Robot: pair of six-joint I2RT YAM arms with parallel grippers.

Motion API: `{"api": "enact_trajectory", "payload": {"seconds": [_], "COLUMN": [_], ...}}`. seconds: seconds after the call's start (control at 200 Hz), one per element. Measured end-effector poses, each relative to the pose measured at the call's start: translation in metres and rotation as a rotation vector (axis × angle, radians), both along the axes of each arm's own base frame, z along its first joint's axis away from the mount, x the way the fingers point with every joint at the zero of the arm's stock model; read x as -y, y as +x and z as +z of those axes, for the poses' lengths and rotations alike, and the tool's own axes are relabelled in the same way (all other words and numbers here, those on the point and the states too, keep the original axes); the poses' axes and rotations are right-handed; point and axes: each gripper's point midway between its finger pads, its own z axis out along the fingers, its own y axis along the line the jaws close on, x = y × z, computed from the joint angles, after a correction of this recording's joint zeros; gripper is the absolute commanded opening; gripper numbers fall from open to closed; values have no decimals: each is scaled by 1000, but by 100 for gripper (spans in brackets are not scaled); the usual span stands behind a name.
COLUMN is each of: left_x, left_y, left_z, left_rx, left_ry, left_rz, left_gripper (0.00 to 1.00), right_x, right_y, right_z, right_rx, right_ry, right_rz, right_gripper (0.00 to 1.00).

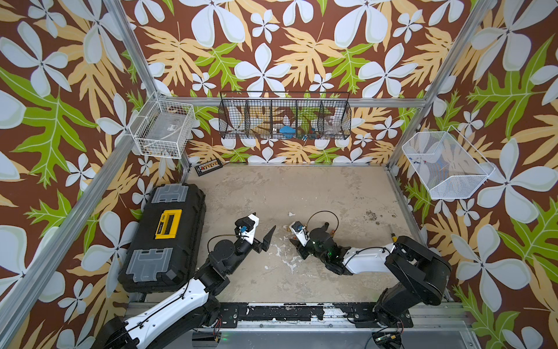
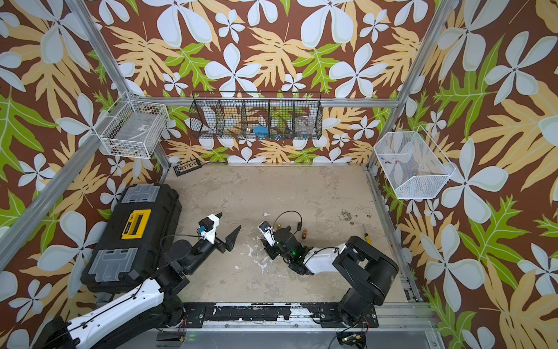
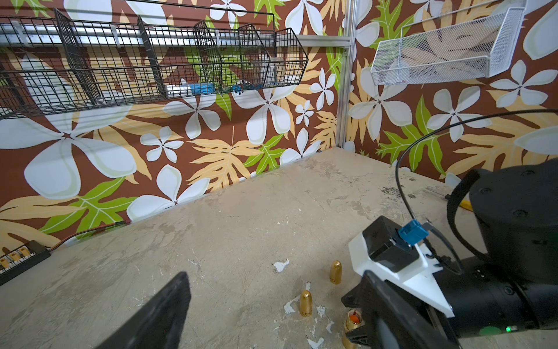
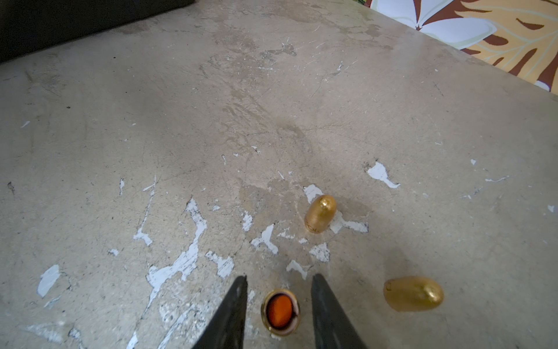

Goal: Open the lipstick cap
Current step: Place the lipstick at the center of the board, then reset both arms

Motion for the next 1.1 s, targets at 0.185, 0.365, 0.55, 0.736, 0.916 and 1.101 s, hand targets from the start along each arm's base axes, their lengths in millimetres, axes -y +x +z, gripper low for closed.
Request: {"api": "enact_trajectory", "payload": {"seconds": [0.185,0.365,0.55,0.736,0.916,1.101], "left_x": [0,0,0,-2,-8,-24], "left_y": [0,0,1,7,23,52], "left_z": [0,-1,-2,-10,-28,-53], "left_rx": [-1,-2,-4,-33,-91,-169], "left_ry": [1,3,4,14,54,118], "left_rz": [0,0,0,34,124,268], "left_gripper": [89,89,93,100,100,100], "right_x": [0,3,16,65,164,264], "right_y": [0,-3,-2,14,57,72], "right_z": [13,37,91,157,179,132], "right_rx": [18,49,165,365,450,369], "right_ry": [21,57,133,166,135,72], "right_rz": [1,1,-47,-233,-573,-883], "right_gripper": [44,46,50,53,62,67]}}
